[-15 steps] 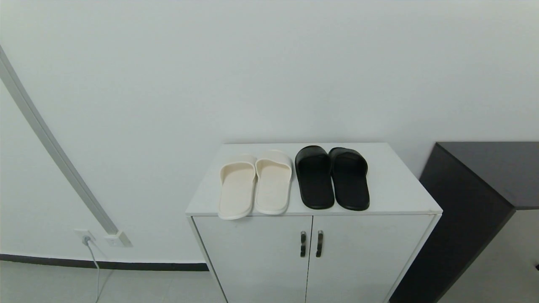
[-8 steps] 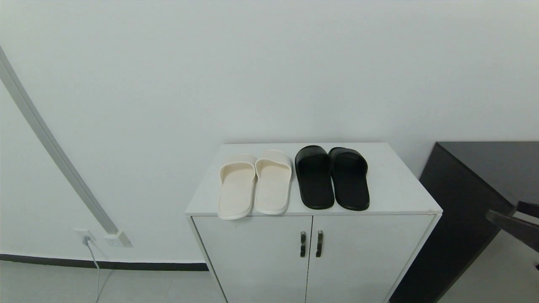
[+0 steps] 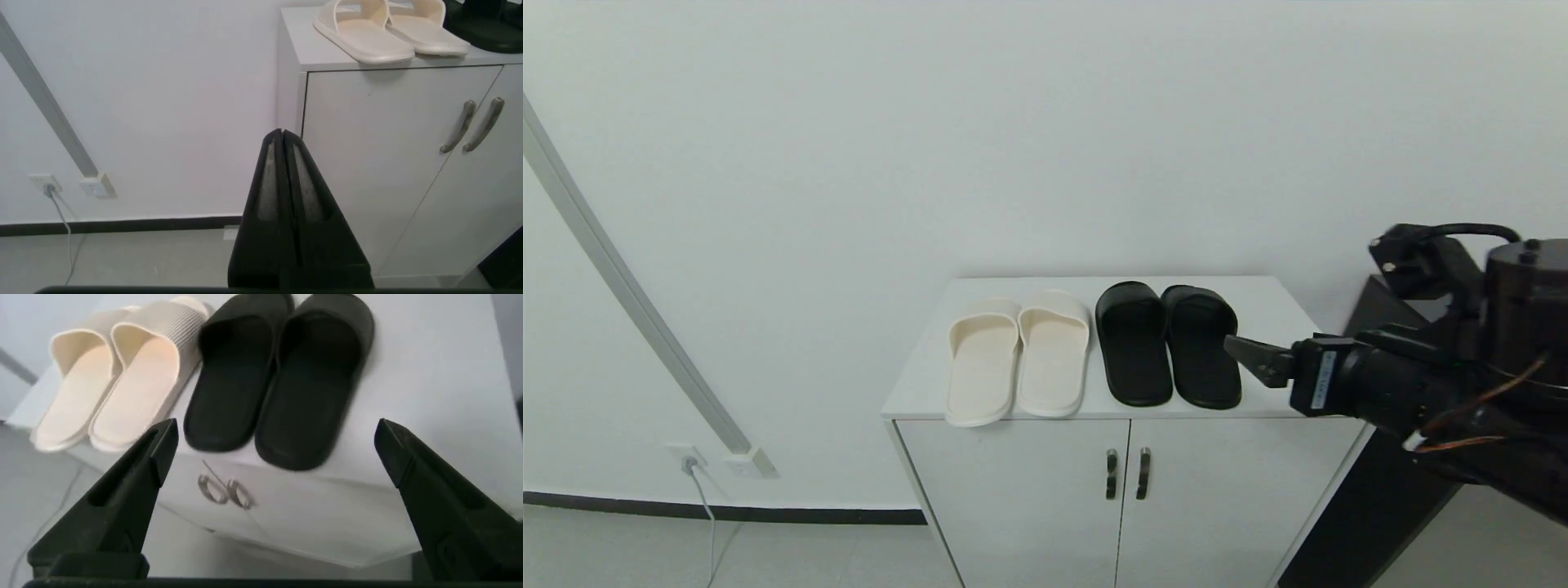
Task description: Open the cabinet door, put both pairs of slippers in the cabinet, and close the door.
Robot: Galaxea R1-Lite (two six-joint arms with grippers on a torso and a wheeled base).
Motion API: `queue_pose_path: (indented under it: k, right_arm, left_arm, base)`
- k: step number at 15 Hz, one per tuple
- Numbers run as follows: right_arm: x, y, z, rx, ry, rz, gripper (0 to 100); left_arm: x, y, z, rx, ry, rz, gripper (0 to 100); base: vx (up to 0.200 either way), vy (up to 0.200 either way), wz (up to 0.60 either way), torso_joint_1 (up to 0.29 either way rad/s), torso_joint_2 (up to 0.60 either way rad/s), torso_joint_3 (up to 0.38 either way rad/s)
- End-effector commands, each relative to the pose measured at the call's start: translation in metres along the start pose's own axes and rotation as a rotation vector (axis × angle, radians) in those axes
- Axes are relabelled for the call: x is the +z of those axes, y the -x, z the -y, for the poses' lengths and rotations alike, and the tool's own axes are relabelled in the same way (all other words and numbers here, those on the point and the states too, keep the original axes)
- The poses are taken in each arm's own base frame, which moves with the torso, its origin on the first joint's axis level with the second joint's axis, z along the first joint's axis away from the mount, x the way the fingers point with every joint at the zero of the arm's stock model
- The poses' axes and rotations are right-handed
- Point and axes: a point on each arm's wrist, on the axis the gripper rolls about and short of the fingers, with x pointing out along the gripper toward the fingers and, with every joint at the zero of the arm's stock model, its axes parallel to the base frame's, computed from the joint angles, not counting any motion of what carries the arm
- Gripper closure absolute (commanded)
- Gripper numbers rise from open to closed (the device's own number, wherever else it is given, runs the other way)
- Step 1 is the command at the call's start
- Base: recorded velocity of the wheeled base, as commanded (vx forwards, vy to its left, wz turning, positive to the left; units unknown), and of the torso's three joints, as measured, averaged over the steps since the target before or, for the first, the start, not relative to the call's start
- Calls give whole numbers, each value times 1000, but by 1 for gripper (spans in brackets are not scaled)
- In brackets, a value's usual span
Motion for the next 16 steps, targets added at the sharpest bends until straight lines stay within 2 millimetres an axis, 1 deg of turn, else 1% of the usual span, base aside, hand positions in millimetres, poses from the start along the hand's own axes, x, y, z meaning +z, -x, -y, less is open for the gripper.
queue_pose_path:
  k: [1, 3, 4, 6, 8, 9, 10, 11, 14, 15, 16]
  right_arm:
    - [-13, -36, -22, -56, 31, -38, 0]
    - [-14, -48, -27, -72, 33, -40, 0]
    - [-17, -61, -32, -78, 38, -48, 0]
    - [-20, -78, -38, -97, 43, -50, 0]
    - [-27, -100, -44, -141, 42, -34, 0]
    - [-31, -109, -44, -153, 41, -33, 0]
    - [-32, -113, -43, -163, 40, -32, 0]
    - [-33, -128, -37, -188, 28, -17, 0]
    - [-36, -152, -31, -213, 16, 5, 0]
    - [-36, -154, -31, -215, 14, 6, 0]
    - [-37, -165, -30, -222, 16, 9, 0]
  left_arm:
    - [0, 0, 0, 1, 0, 0, 100]
    - [0, 0, 0, 1, 2, 0, 100]
    - [0, 0, 0, 1, 2, 0, 100]
    - [0, 0, 0, 3, 2, -1, 100]
    - [0, 0, 0, 3, 2, -1, 100]
    - [0, 0, 0, 3, 2, -1, 100]
    - [0, 0, 0, 1, 2, 0, 100]
    - [0, 0, 0, 3, 2, -1, 100]
    - [0, 0, 0, 3, 2, -1, 100]
    - [0, 0, 0, 1, 2, 0, 100]
    - [0, 0, 0, 1, 2, 0, 100]
  base:
    - [0, 0, 0, 0, 0, 0]
    - [0, 0, 0, 0, 0, 0]
    - [0, 0, 0, 0, 0, 0]
    - [0, 0, 0, 0, 0, 0]
    - [0, 0, 0, 0, 0, 0]
    - [0, 0, 0, 0, 0, 0]
    - [0, 0, 0, 0, 0, 0]
    - [0, 0, 0, 0, 0, 0]
    - [0, 0, 0, 0, 0, 0]
    - [0, 0, 0, 0, 0, 0]
    - [0, 0, 0, 0, 0, 0]
